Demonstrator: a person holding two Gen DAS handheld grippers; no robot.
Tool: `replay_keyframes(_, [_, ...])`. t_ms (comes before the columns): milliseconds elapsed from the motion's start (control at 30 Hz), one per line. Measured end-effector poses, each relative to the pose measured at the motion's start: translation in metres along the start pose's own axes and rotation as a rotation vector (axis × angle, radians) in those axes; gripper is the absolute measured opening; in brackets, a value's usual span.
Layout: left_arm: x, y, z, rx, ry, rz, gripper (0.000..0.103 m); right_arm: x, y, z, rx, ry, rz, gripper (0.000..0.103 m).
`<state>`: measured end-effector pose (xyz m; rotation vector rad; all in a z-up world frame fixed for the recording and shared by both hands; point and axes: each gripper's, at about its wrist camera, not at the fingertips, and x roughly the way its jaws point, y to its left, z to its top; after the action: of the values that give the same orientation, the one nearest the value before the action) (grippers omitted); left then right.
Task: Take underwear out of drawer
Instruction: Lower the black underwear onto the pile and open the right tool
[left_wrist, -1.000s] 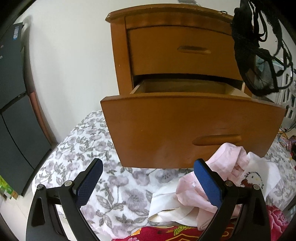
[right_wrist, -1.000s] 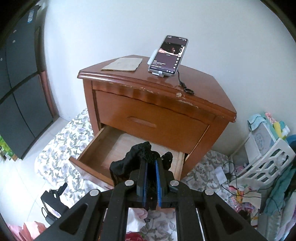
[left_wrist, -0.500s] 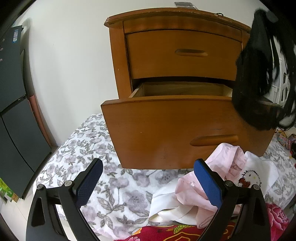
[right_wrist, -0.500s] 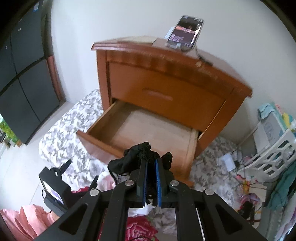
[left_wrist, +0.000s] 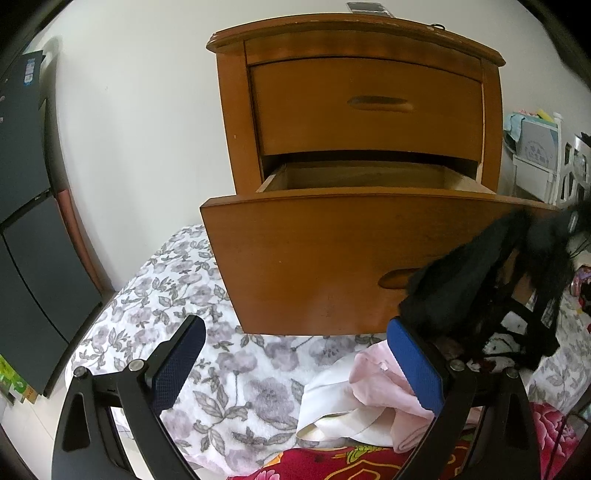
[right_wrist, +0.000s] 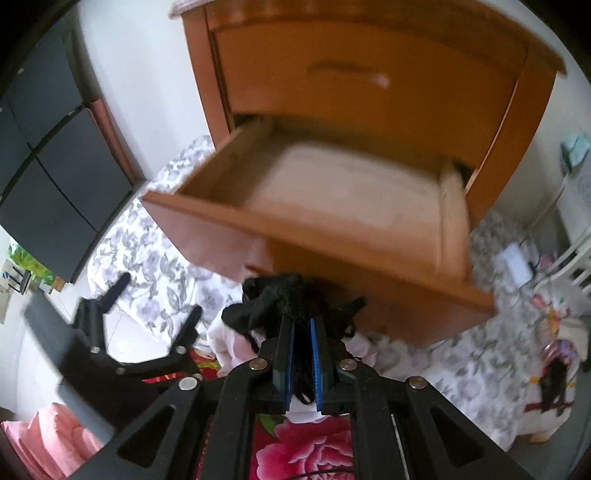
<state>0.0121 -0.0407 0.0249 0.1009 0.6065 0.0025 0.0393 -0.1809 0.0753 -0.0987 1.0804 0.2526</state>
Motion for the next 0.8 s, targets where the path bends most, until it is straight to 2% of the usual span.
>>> replay_keyframes(167, [0.003, 0.002, -0.001, -0.006, 0.019, -0.002, 0.099, 0.037, -0.008, -0.023, 0.062, 0.040, 0.005, 0.009])
replay_keyframes(367, [0.003, 0.002, -0.002, 0.000, 0.032, 0.002, 0.099, 0.062, -0.015, -0.050, 0.111, 0.049, -0.014, 0.009])
replay_keyframes(633, [-0.002, -0.007, -0.006, 0.058, 0.037, 0.015, 0.099, 0.077, -0.016, -0.076, 0.169, 0.025, -0.047, 0.010])
replay_keyframes(800, [-0.005, -0.010, -0.008, 0.079, 0.045, 0.019, 0.099, 0.069, -0.014, -0.086, 0.196, -0.002, -0.053, 0.012])
